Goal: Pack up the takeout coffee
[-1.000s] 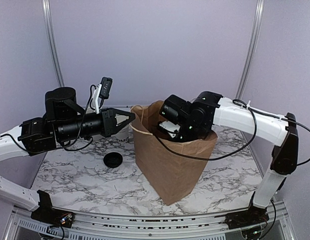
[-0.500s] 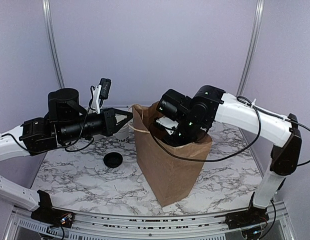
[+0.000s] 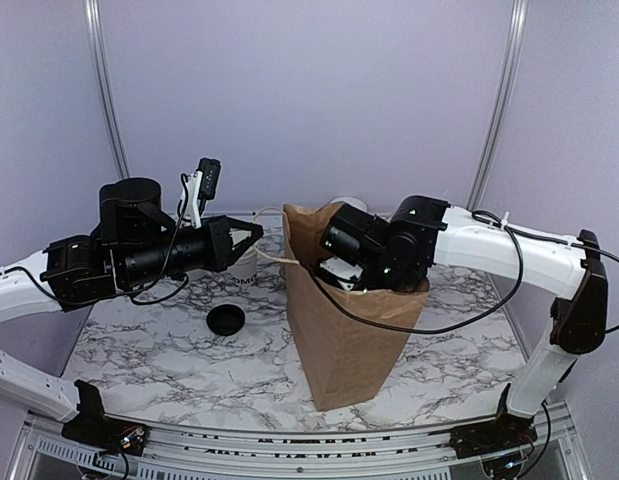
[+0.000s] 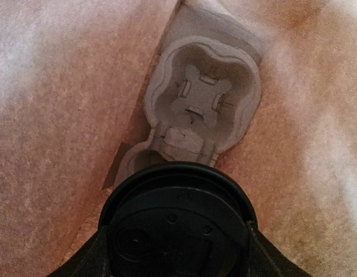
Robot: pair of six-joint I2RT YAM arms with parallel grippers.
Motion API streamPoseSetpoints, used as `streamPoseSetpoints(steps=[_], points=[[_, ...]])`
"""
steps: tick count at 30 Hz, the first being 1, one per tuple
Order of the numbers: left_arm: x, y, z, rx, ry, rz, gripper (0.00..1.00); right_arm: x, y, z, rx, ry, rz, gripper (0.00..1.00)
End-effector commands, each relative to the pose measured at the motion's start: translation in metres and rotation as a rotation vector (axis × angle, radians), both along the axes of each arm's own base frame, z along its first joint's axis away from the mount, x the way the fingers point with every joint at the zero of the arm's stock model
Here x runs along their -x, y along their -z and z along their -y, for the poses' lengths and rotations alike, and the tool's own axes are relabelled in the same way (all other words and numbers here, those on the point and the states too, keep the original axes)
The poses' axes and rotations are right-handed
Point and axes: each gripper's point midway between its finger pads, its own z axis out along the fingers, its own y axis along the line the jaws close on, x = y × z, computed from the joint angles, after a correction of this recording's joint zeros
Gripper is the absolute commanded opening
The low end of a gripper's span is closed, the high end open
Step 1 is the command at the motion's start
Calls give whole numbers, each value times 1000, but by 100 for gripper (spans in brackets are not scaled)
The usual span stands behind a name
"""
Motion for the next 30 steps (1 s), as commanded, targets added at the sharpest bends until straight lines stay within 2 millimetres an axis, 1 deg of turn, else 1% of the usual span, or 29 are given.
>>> streamPoseSetpoints(steps=[1,5,7,10,13,23,28,30], points=[[-3,-2,-3,-4,-25,-2,0,3,-4,-5,-29,-1,-5,54],[-3,-2,-4,-4,-24,0,0,3,0,-7,-22,-5,-14,55],[-3,-3,-3,-2,-21,1,0,3,0,-8,-21,-7,-13,55],[-2,-3,-3,-3,-18,3,0,1,-6,-10,-26,-5,-2,58],[-2,-4,-4,-2,-15,8,0,-1,-13,-12,-31,-7,10,63],[-1,-6,-3,2,-10,16,0,-1,-25,-17,-20,-17,17,78],[-1,-7,-2,2,-6,19,0,0,-31,-16,-18,-14,21,82],[-1,-6,-1,2,-3,17,0,0,-30,-14,-9,-14,15,83]])
